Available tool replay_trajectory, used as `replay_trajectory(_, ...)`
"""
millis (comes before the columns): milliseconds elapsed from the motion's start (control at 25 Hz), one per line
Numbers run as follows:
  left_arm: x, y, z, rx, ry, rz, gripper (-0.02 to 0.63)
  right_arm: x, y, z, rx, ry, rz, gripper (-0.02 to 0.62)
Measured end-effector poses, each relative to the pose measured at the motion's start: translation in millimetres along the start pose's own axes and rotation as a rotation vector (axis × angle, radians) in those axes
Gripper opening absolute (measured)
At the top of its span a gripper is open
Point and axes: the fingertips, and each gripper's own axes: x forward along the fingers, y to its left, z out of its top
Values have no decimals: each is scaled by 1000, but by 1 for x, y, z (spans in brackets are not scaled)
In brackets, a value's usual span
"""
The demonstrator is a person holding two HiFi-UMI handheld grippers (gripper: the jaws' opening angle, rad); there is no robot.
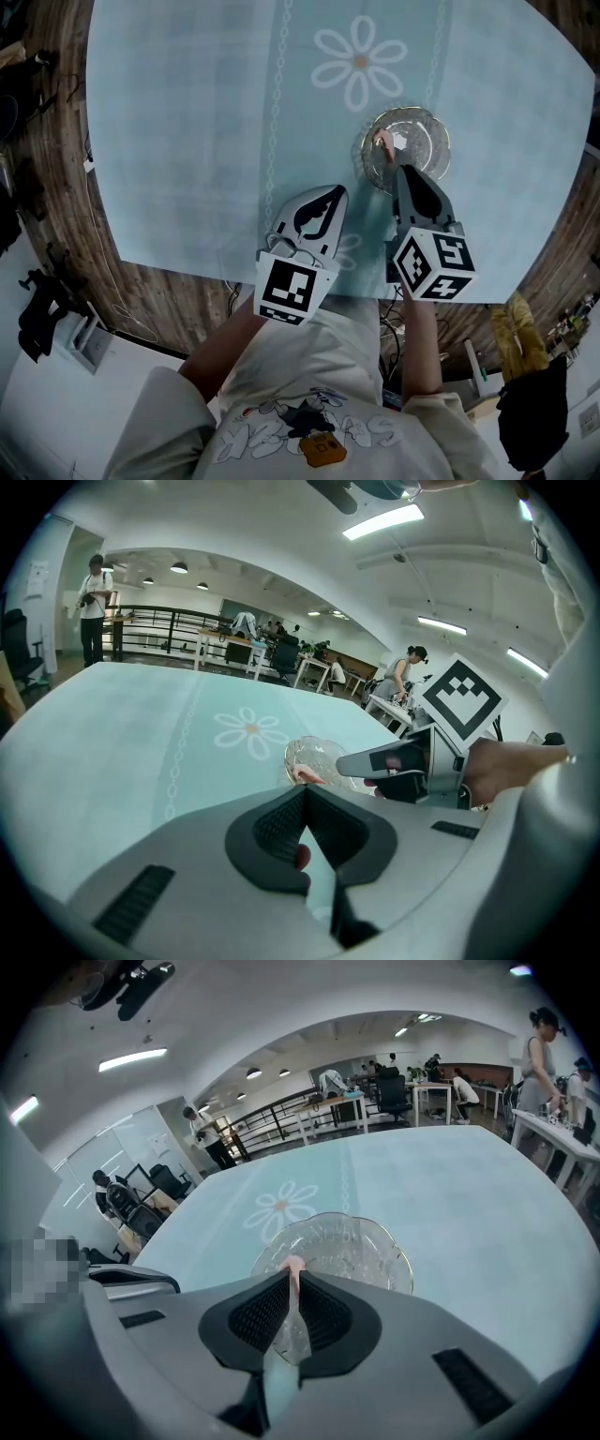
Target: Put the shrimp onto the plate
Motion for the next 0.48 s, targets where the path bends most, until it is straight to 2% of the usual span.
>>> replay_trajectory(360,-21,-18,15,28,-28,9,8,-34,14,9,-25,-76,15,39)
replay_trajectory(480,-34,-28,18,1,-33,-5,8,-54,22,11,-35,-98,21,38)
